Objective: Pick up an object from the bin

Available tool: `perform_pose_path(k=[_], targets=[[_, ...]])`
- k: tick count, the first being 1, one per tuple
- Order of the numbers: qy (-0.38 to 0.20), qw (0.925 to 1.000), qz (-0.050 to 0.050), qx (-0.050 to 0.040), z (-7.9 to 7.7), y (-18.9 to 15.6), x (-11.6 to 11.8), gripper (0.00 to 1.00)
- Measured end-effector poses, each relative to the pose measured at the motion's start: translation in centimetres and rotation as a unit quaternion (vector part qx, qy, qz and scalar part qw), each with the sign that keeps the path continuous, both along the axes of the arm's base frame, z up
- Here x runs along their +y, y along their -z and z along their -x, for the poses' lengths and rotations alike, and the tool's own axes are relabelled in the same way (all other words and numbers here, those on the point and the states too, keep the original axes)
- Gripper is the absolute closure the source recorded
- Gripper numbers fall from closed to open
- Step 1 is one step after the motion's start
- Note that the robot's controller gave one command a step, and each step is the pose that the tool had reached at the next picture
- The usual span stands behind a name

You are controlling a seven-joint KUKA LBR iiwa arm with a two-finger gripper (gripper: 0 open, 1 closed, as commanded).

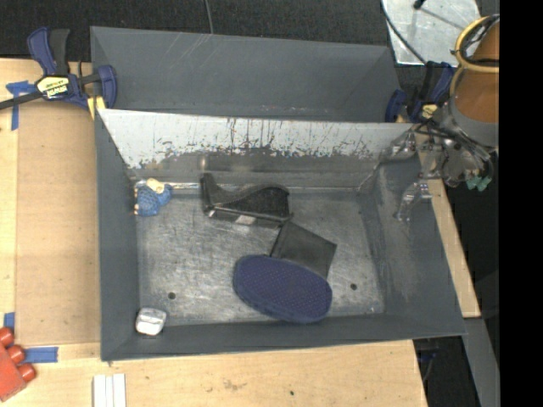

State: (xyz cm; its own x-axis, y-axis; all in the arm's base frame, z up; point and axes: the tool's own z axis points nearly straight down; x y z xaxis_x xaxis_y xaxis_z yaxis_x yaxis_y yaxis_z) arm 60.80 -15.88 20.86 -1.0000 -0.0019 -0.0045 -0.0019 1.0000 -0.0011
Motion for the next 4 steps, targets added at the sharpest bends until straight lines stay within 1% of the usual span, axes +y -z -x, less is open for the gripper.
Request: perform_pose_path(k=[1,2,3,4], targets=[[-0.184,0.9830,-0.001,0.0019,1.7,5.8,10.7,0.00],[-0.181,0.9835,0.002,-0.0010,-0.1,8.5,14.9,0.00],[-0.189,0.9818,0.005,-0.0127,-1.1,8.9,15.5,0.00],[-0.271,0.9625,0.003,-0.0055,0.1,7.9,18.6,0.00]])
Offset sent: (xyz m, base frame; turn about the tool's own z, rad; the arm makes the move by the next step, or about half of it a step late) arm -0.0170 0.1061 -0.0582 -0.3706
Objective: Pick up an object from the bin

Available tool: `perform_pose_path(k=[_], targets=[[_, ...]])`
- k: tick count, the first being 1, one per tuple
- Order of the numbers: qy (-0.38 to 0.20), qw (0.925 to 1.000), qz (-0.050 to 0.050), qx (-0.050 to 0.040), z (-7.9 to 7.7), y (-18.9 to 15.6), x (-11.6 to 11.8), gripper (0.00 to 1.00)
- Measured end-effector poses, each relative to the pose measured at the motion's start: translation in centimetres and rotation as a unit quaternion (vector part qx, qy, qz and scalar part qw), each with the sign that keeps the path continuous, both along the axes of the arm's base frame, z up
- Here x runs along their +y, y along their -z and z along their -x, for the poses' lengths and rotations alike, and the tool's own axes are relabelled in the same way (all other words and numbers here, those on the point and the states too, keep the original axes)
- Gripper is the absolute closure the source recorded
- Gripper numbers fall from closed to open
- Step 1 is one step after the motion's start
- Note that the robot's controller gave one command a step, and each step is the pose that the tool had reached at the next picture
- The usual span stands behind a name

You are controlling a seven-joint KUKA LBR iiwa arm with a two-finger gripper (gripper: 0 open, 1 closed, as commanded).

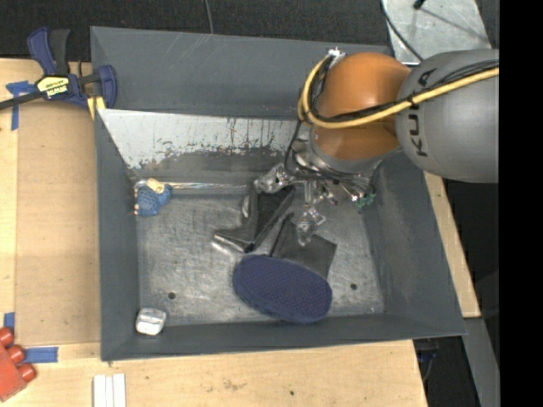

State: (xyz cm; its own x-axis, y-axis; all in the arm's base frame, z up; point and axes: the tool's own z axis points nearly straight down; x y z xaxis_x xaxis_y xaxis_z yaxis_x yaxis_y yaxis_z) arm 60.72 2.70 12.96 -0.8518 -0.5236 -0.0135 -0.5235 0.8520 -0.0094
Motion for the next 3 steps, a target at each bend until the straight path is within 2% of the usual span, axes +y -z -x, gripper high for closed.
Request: perform_pose_path(k=[1,2,3], targets=[[-0.057,0.9984,0.001,-0.0051,-0.6,0.9,-0.7,0.00],[-0.058,0.9983,0.001,-0.0006,-0.4,1.1,-0.7,1.00],[-0.115,0.9933,0.000,0.0026,1.6,-6.7,1.6,1.00]])
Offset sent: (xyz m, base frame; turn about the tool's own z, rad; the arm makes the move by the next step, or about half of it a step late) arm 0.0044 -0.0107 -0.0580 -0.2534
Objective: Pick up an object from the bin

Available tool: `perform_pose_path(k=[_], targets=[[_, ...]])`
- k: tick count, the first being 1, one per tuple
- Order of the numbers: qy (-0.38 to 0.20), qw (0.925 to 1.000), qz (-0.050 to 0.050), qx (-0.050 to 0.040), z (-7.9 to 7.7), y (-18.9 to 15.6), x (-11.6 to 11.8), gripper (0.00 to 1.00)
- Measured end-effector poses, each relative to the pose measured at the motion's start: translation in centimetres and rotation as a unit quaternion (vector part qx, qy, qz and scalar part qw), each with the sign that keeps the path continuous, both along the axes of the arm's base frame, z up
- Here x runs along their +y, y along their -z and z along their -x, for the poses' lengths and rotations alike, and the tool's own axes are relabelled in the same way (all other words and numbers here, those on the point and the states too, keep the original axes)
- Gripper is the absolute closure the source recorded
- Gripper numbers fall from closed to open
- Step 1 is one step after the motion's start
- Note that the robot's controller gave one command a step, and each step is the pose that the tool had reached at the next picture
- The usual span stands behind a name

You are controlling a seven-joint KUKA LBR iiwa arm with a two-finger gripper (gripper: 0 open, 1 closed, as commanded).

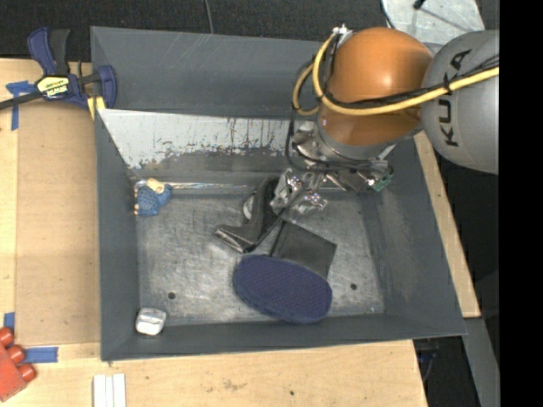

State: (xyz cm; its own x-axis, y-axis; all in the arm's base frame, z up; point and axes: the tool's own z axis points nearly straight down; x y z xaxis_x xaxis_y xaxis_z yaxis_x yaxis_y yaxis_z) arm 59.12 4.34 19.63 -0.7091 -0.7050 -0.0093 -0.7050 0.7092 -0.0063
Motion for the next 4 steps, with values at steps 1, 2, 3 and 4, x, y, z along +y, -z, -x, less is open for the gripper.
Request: perform_pose_path(k=[1,2,3,4], targets=[[-0.028,0.9996,0.001,0.0057,0.0,3.6,-0.1,1.00],[-0.170,0.9854,0.001,0.0005,0.3,-4.5,2.6,1.00],[-0.176,0.9844,0.001,0.0079,1.0,6.4,1.9,1.00],[-0.176,0.9844,0.001,0.0037,0.8,5.9,2.0,0.00]])
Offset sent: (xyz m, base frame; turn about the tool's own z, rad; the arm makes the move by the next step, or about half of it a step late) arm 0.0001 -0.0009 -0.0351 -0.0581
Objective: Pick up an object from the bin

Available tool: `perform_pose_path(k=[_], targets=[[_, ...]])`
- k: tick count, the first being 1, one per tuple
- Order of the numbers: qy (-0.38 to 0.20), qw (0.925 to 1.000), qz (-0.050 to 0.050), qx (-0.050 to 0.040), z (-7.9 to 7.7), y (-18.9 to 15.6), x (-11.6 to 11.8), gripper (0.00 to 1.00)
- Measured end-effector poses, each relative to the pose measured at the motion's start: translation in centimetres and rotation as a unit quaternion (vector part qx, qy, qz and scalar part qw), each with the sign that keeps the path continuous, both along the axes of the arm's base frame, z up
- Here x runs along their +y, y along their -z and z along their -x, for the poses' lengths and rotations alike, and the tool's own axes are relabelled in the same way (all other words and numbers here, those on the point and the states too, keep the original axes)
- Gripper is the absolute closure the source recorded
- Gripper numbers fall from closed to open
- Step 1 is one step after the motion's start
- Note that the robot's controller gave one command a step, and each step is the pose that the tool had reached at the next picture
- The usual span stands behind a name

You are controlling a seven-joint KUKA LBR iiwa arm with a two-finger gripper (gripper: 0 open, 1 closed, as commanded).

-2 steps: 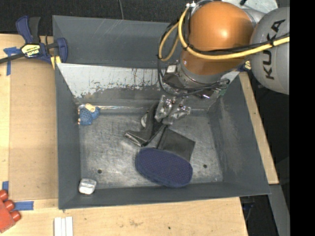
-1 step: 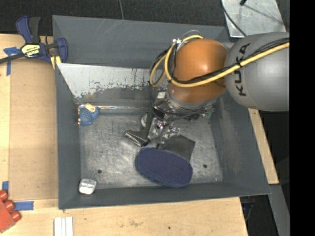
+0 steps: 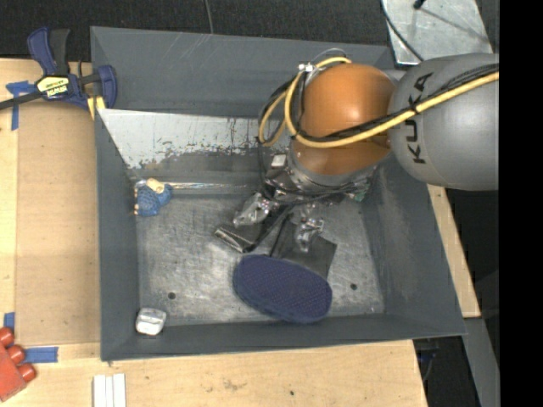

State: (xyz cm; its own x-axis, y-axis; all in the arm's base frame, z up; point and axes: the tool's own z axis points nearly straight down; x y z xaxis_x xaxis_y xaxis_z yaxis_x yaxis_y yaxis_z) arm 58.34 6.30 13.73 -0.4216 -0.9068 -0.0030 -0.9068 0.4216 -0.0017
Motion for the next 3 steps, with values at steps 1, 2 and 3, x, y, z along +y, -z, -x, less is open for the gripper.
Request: perform_pose_path(k=[1,2,3], targets=[[0.012,0.9999,0.000,0.0008,-2.5,5.9,-0.7,0.00],[0.011,0.9999,-0.001,-0.0006,-2.5,5.4,-0.5,1.00],[0.023,0.9997,0.000,-0.0012,-4.0,-12.5,0.8,1.00]])
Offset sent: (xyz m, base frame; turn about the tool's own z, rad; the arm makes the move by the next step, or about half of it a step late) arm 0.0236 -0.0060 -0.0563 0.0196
